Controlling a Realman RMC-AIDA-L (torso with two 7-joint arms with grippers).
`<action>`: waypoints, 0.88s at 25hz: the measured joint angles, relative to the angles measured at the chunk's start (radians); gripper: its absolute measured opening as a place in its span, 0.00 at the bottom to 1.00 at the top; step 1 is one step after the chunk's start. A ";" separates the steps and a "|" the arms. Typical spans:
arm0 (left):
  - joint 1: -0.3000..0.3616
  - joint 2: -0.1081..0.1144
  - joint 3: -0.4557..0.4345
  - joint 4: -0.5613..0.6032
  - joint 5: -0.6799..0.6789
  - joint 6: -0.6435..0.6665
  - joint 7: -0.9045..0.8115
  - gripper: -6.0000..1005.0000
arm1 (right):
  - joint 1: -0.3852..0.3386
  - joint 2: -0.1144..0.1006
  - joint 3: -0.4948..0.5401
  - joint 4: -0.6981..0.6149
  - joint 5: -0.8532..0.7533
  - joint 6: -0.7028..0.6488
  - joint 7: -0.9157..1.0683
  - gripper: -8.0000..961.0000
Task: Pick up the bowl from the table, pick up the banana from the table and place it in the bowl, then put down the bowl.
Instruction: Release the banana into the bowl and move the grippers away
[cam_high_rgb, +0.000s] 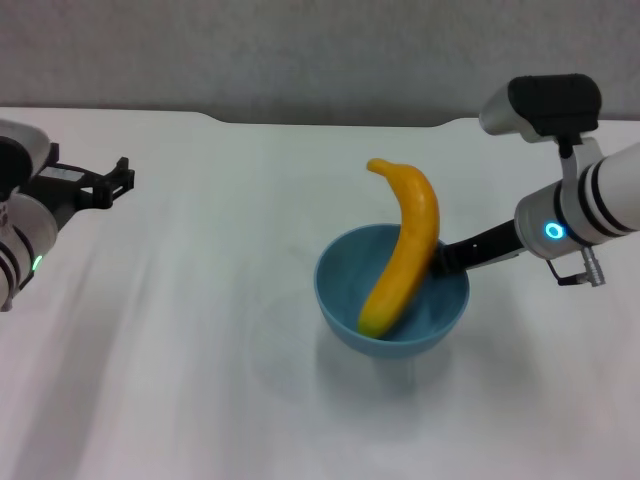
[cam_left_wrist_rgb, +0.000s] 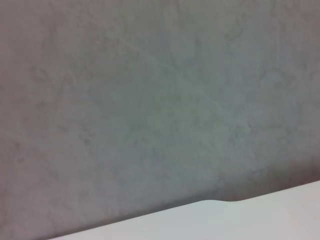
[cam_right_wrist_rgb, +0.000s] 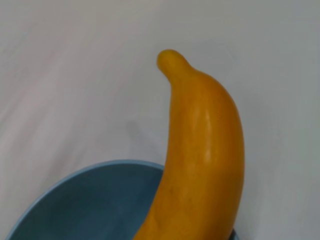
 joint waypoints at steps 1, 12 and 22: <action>0.000 0.000 -0.003 0.002 0.000 -0.002 -0.008 0.89 | 0.007 0.002 0.000 0.007 0.000 0.002 -0.001 0.04; 0.003 0.001 -0.006 0.022 0.000 -0.011 -0.100 0.89 | 0.033 0.021 -0.060 0.107 0.036 0.150 -0.059 0.04; -0.004 0.002 -0.005 0.065 0.000 -0.031 -0.139 0.89 | 0.015 0.026 -0.197 0.124 0.147 0.187 -0.068 0.04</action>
